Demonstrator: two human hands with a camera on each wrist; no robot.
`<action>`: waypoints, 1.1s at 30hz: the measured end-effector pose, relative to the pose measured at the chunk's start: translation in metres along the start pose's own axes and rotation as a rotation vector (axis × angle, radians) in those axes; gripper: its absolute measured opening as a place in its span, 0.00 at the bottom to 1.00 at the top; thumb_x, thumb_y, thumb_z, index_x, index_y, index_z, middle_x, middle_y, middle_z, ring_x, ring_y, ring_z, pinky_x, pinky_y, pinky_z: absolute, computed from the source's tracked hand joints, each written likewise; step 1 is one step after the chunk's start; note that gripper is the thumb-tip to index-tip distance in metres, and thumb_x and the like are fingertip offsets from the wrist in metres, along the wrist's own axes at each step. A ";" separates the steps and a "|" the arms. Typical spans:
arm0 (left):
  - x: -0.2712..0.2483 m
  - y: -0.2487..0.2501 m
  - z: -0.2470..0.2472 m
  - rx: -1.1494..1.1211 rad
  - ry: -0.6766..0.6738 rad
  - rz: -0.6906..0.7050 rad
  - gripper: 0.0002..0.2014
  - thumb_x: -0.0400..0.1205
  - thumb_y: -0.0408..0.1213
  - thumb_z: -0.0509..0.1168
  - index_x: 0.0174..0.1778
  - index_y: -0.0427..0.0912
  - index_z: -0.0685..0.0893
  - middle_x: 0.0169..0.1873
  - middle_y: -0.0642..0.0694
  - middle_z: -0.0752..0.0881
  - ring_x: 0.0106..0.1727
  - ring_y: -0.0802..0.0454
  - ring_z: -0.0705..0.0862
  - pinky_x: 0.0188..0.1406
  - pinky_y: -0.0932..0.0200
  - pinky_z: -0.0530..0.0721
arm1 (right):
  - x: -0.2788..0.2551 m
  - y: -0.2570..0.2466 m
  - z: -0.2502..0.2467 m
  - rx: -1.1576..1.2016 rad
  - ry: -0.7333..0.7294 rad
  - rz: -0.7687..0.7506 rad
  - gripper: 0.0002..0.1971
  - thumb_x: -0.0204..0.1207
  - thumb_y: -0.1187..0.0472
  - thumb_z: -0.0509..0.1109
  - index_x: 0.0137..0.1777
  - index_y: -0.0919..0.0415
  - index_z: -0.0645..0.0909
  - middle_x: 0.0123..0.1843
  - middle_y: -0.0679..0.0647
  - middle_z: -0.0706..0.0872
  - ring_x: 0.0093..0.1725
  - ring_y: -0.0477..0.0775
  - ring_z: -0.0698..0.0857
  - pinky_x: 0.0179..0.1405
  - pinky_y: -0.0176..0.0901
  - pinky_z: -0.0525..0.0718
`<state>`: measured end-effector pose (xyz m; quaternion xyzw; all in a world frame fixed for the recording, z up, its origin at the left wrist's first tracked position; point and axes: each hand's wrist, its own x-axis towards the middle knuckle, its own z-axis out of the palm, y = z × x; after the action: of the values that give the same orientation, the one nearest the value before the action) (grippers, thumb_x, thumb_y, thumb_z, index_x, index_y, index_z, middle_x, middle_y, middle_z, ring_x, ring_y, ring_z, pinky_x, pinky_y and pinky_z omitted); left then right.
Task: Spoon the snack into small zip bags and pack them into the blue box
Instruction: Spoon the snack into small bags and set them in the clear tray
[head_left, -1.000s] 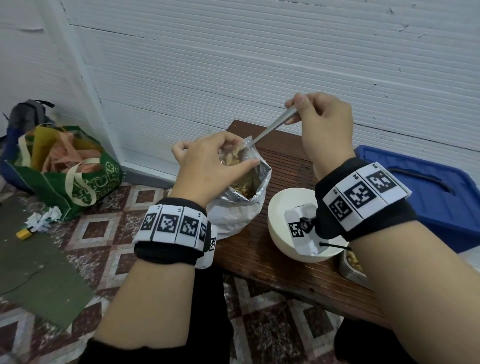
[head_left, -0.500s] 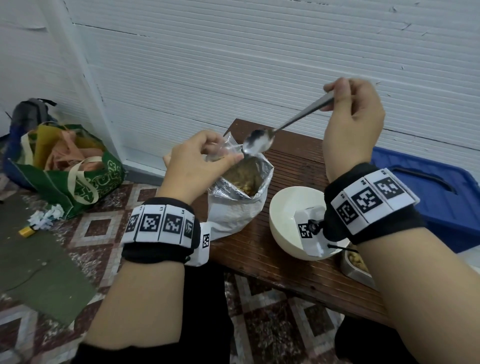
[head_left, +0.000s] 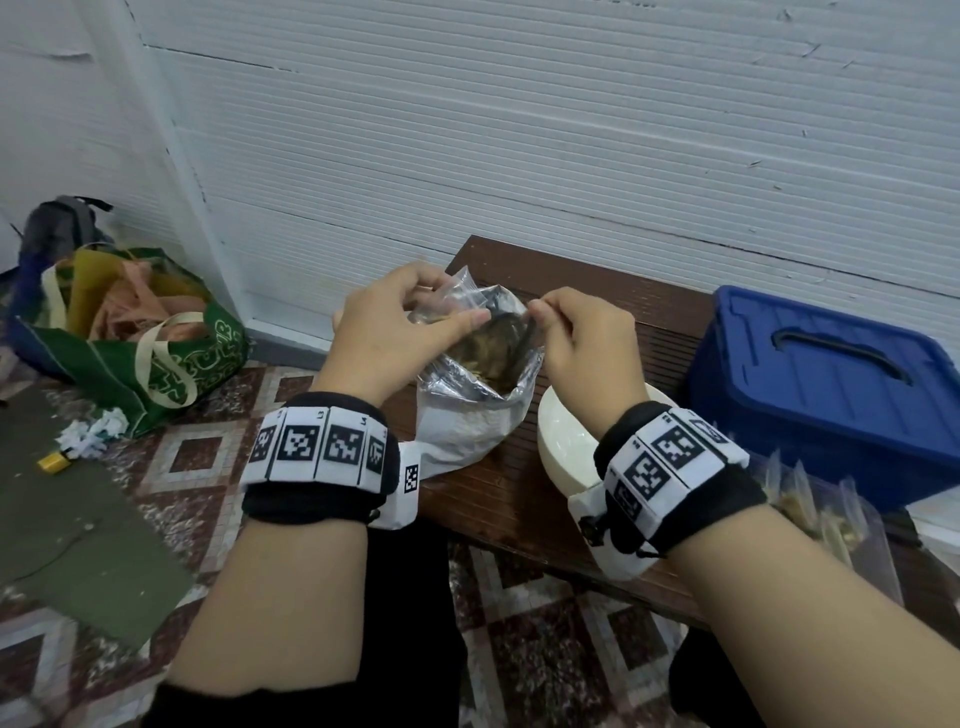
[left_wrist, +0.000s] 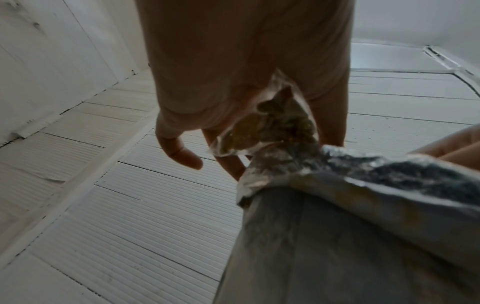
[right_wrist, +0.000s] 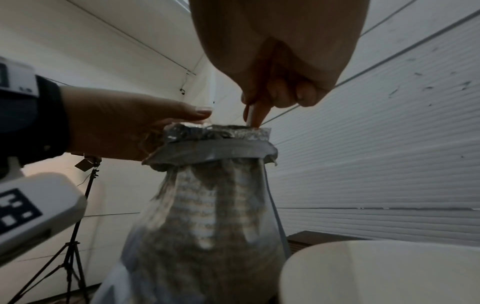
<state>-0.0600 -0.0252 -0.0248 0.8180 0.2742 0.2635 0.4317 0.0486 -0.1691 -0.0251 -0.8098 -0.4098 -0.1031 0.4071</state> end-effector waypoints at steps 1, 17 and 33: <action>0.000 0.001 0.000 0.000 -0.005 0.004 0.18 0.64 0.66 0.76 0.44 0.65 0.80 0.38 0.68 0.87 0.54 0.66 0.82 0.66 0.41 0.80 | 0.000 0.000 0.001 0.004 -0.008 0.042 0.11 0.83 0.61 0.63 0.45 0.64 0.85 0.35 0.51 0.84 0.37 0.49 0.79 0.37 0.37 0.69; -0.004 0.007 -0.009 0.015 0.054 0.042 0.14 0.68 0.61 0.75 0.42 0.64 0.80 0.42 0.64 0.85 0.52 0.69 0.80 0.71 0.36 0.73 | 0.023 0.007 -0.014 0.228 0.218 0.570 0.16 0.84 0.59 0.60 0.37 0.55 0.84 0.43 0.58 0.89 0.36 0.50 0.82 0.40 0.45 0.81; -0.001 0.008 -0.013 0.179 -0.045 0.032 0.17 0.61 0.67 0.75 0.37 0.64 0.80 0.40 0.65 0.86 0.57 0.60 0.82 0.72 0.39 0.70 | 0.057 -0.001 -0.056 0.213 0.349 0.478 0.16 0.84 0.61 0.59 0.37 0.58 0.83 0.40 0.58 0.88 0.40 0.52 0.85 0.44 0.41 0.82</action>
<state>-0.0680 -0.0226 -0.0115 0.8633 0.2739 0.2263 0.3585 0.0938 -0.1773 0.0398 -0.8061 -0.1402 -0.0981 0.5665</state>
